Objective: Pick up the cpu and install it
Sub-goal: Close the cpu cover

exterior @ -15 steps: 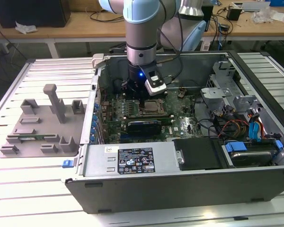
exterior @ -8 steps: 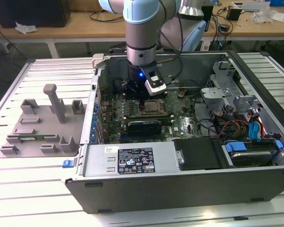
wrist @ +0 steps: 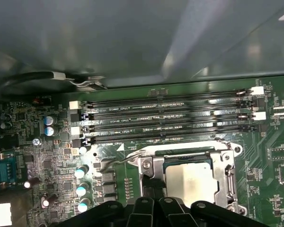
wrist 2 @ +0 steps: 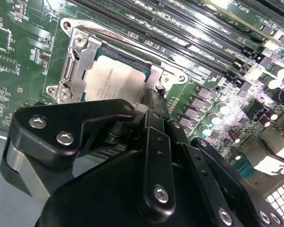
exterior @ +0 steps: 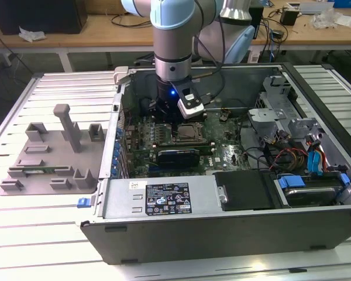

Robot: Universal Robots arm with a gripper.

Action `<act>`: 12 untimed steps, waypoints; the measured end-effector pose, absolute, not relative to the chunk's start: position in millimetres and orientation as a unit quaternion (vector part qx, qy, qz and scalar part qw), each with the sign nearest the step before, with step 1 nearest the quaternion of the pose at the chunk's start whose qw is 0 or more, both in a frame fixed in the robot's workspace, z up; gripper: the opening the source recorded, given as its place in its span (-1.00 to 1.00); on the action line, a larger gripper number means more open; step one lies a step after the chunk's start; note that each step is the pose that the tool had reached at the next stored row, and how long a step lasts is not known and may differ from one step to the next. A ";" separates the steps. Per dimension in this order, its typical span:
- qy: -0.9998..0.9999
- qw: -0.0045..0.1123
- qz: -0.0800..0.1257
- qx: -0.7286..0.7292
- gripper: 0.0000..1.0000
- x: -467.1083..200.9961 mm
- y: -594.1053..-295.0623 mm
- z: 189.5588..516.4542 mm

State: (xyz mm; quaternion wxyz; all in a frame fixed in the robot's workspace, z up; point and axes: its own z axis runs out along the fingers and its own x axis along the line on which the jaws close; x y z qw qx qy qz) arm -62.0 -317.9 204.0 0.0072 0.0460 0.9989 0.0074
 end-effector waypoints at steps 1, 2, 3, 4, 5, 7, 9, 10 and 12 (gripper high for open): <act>0.999 0.008 0.008 0.046 -0.79 -62.1 -317.9 204.8; 0.999 0.008 0.008 0.046 -0.79 -61.9 -317.8 206.2; 0.999 0.008 0.008 0.046 -0.79 -61.9 -317.8 207.5; 0.999 0.008 0.008 0.046 -0.79 -62.0 -317.8 210.0; 0.999 0.008 0.008 0.046 -0.79 -61.9 -317.8 213.6; 0.999 0.008 0.007 0.046 -0.79 -61.9 -317.8 217.6; 0.999 0.008 0.007 0.046 -0.79 -61.9 -317.8 220.3; 0.999 0.008 0.007 0.046 -0.79 -61.9 -317.8 220.3; 0.999 0.008 0.007 0.046 -0.79 -61.9 -317.8 220.6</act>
